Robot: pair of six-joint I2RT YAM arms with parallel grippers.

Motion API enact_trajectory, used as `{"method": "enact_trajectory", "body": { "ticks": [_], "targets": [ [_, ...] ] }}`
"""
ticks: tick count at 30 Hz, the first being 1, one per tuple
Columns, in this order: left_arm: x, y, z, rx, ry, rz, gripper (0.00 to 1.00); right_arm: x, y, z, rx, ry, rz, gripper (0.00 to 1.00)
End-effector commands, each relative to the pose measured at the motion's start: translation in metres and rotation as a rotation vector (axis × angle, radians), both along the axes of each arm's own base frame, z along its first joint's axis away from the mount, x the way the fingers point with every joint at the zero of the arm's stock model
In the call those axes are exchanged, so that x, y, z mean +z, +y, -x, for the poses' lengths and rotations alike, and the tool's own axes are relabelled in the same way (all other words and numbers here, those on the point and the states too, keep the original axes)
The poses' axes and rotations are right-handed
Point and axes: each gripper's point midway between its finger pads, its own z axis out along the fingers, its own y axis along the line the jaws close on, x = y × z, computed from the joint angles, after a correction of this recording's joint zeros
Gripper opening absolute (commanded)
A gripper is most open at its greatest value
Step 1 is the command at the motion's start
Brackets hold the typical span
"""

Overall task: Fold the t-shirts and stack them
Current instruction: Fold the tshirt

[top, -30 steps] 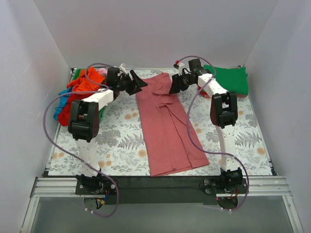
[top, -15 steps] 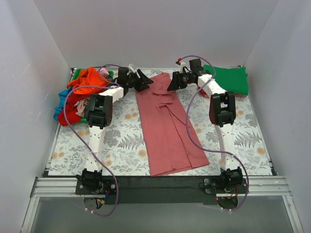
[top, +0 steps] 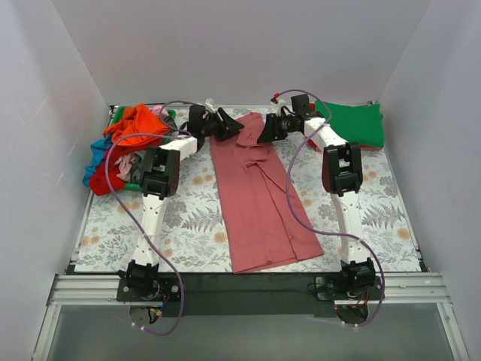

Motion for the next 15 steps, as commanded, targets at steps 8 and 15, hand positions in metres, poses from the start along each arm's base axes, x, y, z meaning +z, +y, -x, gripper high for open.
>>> {"method": "enact_trajectory", "body": {
  "ticks": [8, 15],
  "targets": [
    [0.003, -0.020, -0.008, 0.013, -0.029, -0.007, 0.36, -0.010, 0.002, 0.005, 0.011, 0.027, -0.017, 0.55],
    [0.006, -0.024, -0.010, 0.015, -0.038, 0.007, 0.24, -0.011, 0.001, 0.010, 0.018, 0.043, -0.025, 0.41]
  ]
}}
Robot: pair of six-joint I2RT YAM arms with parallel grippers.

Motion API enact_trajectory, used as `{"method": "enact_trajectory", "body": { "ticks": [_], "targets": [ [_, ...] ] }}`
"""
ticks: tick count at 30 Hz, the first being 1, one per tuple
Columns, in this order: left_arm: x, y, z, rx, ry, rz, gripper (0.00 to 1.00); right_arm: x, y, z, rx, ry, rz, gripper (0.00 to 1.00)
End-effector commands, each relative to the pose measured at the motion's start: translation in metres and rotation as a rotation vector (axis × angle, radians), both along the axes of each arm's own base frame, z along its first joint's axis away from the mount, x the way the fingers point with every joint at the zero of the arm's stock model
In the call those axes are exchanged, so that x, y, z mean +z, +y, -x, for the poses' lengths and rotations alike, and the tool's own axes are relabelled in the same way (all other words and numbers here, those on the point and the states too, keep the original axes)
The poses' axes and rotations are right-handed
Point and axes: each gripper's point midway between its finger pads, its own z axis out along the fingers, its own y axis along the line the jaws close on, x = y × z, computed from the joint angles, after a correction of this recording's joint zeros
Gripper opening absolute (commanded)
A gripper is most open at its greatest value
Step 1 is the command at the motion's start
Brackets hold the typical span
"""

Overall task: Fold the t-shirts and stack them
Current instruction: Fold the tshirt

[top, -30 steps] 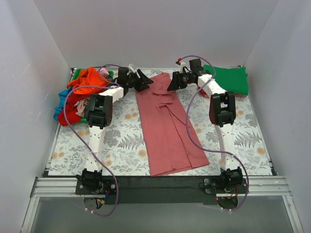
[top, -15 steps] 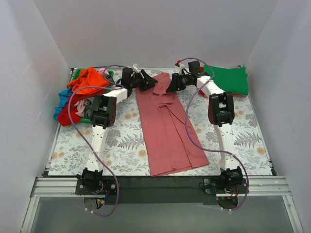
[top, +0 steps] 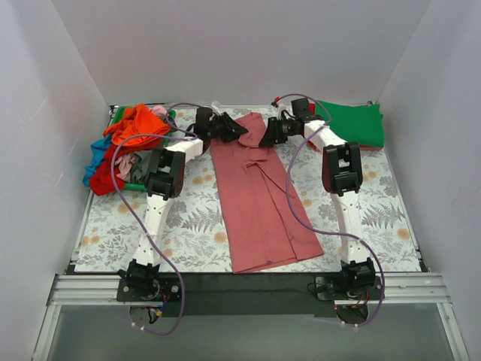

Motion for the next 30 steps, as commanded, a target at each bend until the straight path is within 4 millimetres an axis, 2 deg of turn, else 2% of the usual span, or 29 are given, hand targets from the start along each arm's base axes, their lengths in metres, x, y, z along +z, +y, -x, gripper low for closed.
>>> {"method": "enact_trajectory", "body": {
  "ticks": [1, 4, 7, 8, 11, 17, 22, 25, 26, 28, 29, 30],
  "targets": [
    [0.025, -0.005, -0.009, 0.005, -0.060, 0.019, 0.19, 0.007, 0.001, 0.005, 0.013, 0.010, -0.024, 0.39],
    [0.027, -0.005, -0.011, 0.012, -0.065, 0.026, 0.14, 0.008, 0.002, 0.006, 0.016, 0.010, -0.026, 0.34],
    [0.026, -0.005, -0.012, 0.017, -0.064, 0.026, 0.10, 0.009, 0.002, 0.007, 0.015, 0.008, -0.025, 0.25],
    [0.027, -0.005, -0.012, 0.019, -0.063, 0.026, 0.07, 0.010, 0.001, 0.006, 0.012, 0.010, -0.025, 0.19],
    [0.027, -0.004, -0.014, 0.034, -0.062, 0.022, 0.02, 0.010, 0.000, 0.009, 0.012, 0.012, -0.021, 0.11],
    [0.026, 0.003, -0.022, 0.089, -0.057, 0.000, 0.00, 0.014, -0.004, 0.013, 0.010, 0.009, -0.015, 0.04],
    [0.023, 0.010, -0.025, 0.121, -0.050, -0.012, 0.00, 0.018, -0.007, 0.014, 0.008, 0.005, -0.018, 0.03],
    [0.025, 0.011, -0.025, 0.114, -0.056, -0.007, 0.00, 0.020, -0.005, 0.015, 0.018, 0.007, -0.029, 0.09],
    [0.025, 0.009, -0.023, 0.099, -0.055, -0.002, 0.07, 0.021, -0.006, 0.015, 0.019, 0.007, -0.033, 0.21],
    [0.033, 0.009, -0.022, 0.091, -0.063, 0.000, 0.19, 0.027, -0.005, 0.016, 0.025, -0.006, -0.036, 0.31],
    [0.036, 0.008, -0.022, 0.087, -0.066, -0.002, 0.29, 0.028, -0.006, 0.016, 0.026, -0.008, -0.037, 0.38],
    [0.041, 0.010, -0.023, 0.083, -0.081, -0.013, 0.31, 0.037, -0.006, 0.016, 0.029, -0.029, -0.039, 0.41]
  ]
}}
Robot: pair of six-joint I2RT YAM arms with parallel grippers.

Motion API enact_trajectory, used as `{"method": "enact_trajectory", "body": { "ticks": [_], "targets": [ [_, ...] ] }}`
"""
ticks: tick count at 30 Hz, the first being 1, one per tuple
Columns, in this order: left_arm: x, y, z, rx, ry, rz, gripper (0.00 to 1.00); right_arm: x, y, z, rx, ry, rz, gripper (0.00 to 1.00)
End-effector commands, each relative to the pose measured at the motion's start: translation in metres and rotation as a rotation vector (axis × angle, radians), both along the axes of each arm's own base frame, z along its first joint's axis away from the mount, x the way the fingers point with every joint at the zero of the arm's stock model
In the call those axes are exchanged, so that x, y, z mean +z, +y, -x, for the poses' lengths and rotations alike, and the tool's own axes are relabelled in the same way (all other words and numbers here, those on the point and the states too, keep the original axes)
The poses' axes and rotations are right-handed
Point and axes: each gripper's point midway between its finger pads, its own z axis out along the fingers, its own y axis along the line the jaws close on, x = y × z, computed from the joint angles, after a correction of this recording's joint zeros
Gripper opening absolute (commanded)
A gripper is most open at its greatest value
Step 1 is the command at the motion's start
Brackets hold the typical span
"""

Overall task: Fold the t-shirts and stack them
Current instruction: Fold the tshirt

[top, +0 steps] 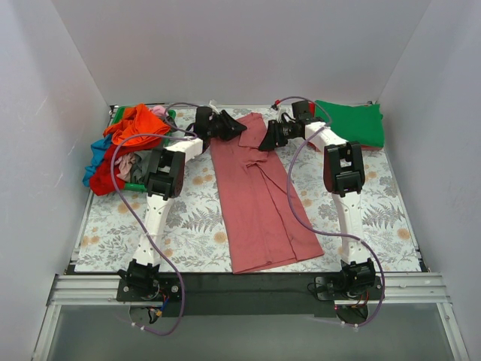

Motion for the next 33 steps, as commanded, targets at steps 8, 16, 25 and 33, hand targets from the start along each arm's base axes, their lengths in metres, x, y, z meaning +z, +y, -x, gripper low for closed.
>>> {"method": "enact_trajectory", "body": {
  "ticks": [8, 16, 25, 33],
  "targets": [
    [0.133, 0.029, 0.006, 0.034, -0.268, -0.121, 0.42, 0.096, -0.014, 0.002, 0.020, -0.229, 0.049, 0.56],
    [0.253, 0.084, 0.095, 0.127, -0.586, -0.333, 0.67, 0.155, -0.054, 0.076, 0.151, -0.452, 0.231, 0.71],
    [0.243, 0.112, 0.270, -0.117, -0.576, -0.290, 0.98, 0.206, -0.100, 0.211, 0.253, -0.819, 0.328, 0.88],
    [0.229, 0.092, 0.392, -0.382, -0.543, -0.302, 0.96, 0.165, -0.114, 0.295, 0.330, -0.891, 0.299, 0.99]
  ]
}}
